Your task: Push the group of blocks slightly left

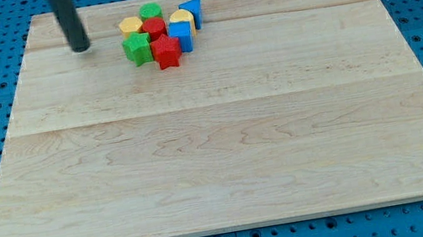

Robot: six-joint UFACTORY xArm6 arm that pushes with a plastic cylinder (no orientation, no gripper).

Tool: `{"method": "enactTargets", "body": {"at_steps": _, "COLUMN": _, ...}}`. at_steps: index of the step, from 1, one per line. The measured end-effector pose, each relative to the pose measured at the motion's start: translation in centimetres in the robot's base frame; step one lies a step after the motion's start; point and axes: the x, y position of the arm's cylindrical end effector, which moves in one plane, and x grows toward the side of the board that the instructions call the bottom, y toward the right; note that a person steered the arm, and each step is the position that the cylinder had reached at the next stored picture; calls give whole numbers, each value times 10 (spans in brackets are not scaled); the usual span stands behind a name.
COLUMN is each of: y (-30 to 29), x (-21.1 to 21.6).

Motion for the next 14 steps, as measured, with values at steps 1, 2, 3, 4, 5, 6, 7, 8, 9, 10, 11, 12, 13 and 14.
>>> {"method": "enactTargets", "body": {"at_steps": 1, "y": 1, "x": -25}}
{"method": "enactTargets", "body": {"at_steps": 2, "y": 32, "x": -67}}
{"method": "enactTargets", "body": {"at_steps": 3, "y": 87, "x": -56}}
{"method": "enactTargets", "body": {"at_steps": 4, "y": 115, "x": -40}}
{"method": "enactTargets", "body": {"at_steps": 5, "y": 111, "x": -93}}
{"method": "enactTargets", "body": {"at_steps": 6, "y": 178, "x": -97}}
{"method": "enactTargets", "body": {"at_steps": 7, "y": 265, "x": -81}}
{"method": "enactTargets", "body": {"at_steps": 8, "y": 234, "x": -47}}
{"method": "enactTargets", "body": {"at_steps": 9, "y": 206, "x": -17}}
{"method": "enactTargets", "body": {"at_steps": 10, "y": 204, "x": -9}}
{"method": "enactTargets", "body": {"at_steps": 11, "y": 234, "x": -36}}
{"method": "enactTargets", "body": {"at_steps": 12, "y": 233, "x": -53}}
{"method": "enactTargets", "body": {"at_steps": 13, "y": 196, "x": -36}}
{"method": "enactTargets", "body": {"at_steps": 14, "y": 158, "x": -12}}
